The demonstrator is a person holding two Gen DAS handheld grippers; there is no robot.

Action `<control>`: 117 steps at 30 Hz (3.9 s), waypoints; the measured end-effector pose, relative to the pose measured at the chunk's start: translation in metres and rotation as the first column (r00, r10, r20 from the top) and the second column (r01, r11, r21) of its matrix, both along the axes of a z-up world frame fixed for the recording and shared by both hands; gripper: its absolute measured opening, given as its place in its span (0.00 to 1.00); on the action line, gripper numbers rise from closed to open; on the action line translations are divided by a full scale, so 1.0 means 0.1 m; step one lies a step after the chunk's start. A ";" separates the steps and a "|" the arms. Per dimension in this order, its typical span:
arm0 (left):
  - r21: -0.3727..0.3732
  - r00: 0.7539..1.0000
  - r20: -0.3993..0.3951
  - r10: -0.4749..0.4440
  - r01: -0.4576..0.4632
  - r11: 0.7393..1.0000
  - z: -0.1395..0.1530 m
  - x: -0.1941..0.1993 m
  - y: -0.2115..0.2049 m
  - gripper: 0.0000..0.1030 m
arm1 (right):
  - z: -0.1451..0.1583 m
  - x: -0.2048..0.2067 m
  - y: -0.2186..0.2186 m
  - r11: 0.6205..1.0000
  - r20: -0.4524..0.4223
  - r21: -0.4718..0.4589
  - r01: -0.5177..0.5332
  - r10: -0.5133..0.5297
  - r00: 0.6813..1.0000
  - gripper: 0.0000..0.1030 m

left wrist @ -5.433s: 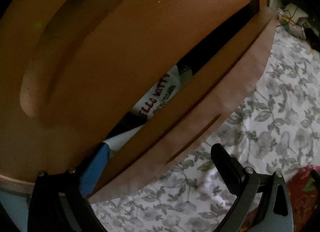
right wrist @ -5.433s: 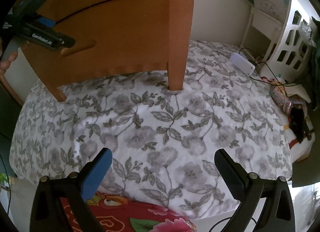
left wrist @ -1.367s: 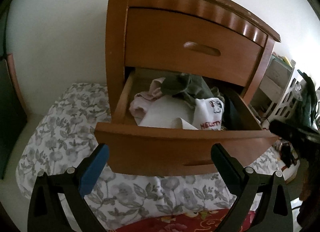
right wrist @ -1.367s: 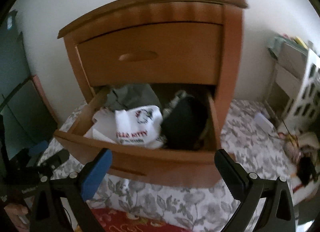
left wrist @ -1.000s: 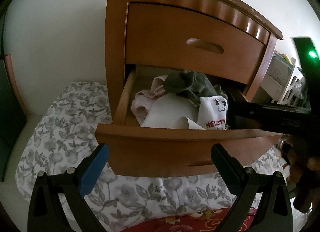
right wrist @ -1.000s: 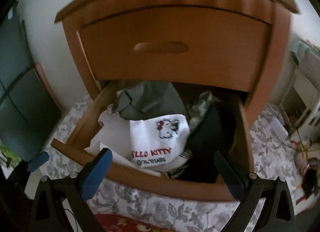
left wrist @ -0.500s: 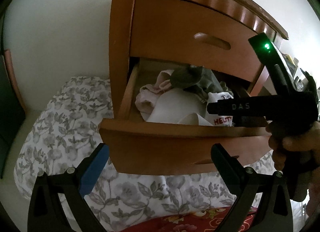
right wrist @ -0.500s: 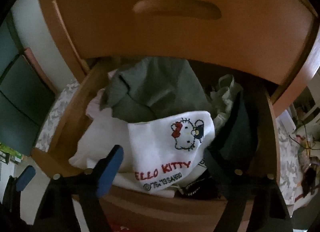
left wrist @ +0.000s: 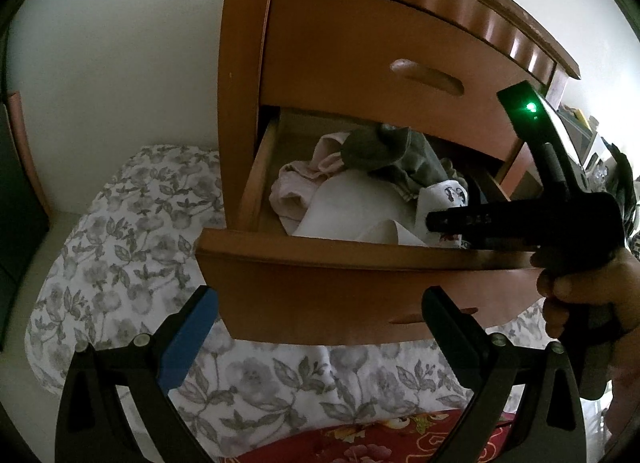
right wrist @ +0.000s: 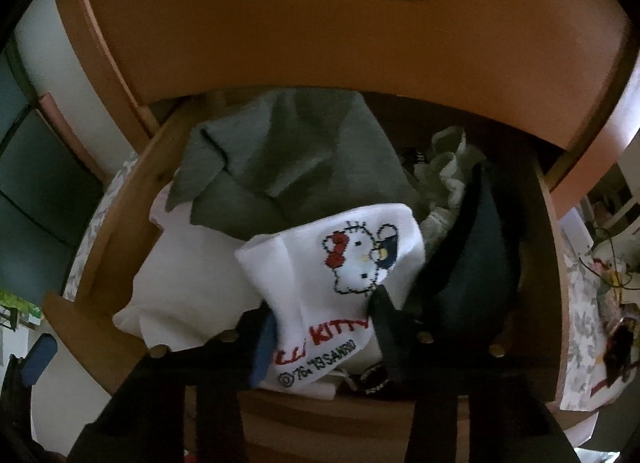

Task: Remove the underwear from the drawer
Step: 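Grasp the white Hello Kitty sock with the right gripper and lift it out, then lower the sock onto the bedsheet below the drawer and open the right gripper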

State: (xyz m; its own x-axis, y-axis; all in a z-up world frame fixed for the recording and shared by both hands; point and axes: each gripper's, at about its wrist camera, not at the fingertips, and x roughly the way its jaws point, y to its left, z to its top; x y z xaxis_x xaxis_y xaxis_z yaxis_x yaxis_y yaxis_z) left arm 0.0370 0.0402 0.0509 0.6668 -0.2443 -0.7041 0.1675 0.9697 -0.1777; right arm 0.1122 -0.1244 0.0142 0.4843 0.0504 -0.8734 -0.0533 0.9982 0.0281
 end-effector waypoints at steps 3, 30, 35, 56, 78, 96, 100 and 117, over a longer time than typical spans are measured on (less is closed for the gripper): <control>0.000 1.000 -0.007 -0.006 0.006 1.000 -0.01 0.00 -0.01 0.98 | 0.00 -0.02 -0.07 1.000 0.002 0.015 0.007 -0.007 1.000 0.35; 0.019 1.000 -0.031 0.003 -0.003 1.000 0.03 -0.03 -0.03 0.98 | 0.65 -0.63 -0.68 0.981 0.167 0.187 0.049 -0.081 0.983 0.13; 0.029 0.999 -0.033 0.005 -0.004 1.000 0.06 -0.05 -0.06 0.98 | 0.94 -0.78 -0.69 0.977 0.238 0.207 0.043 -0.093 0.967 0.13; 0.128 0.999 -0.033 -0.033 0.037 0.991 0.21 -0.24 -0.52 0.98 | 1.17 -1.75 -1.43 0.960 0.308 0.236 0.150 -0.221 0.925 0.13; 0.155 0.995 -0.099 0.024 -0.009 0.988 0.08 -0.24 -0.51 0.98 | 0.19 -1.77 -1.10 0.971 0.040 0.227 0.080 -0.092 0.995 0.14; 0.161 0.977 -0.206 0.051 -0.018 0.987 -0.26 -0.10 -0.37 0.98 | -0.35 -1.46 -0.74 0.982 -0.120 0.176 0.063 -0.042 0.992 0.14; 0.159 0.974 -0.220 0.057 -0.022 0.987 -0.31 -0.08 -0.36 0.98 | -0.41 -1.40 -0.70 0.985 -0.135 0.161 0.061 -0.039 0.990 0.16; 0.156 0.961 -0.269 0.071 -0.029 0.987 -0.48 0.00 -0.30 0.98 | -0.55 -1.26 -0.53 0.993 -0.167 0.110 0.039 -0.020 0.986 0.20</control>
State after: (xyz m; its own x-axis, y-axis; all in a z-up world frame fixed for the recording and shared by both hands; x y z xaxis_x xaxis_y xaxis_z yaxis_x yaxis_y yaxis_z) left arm 0.0371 0.0099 0.0024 0.4530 -0.0942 -0.8865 0.0836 0.9945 -0.0630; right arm -0.0139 -0.1778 -0.0410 0.3361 0.1411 -0.9312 -0.0093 0.9892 0.1465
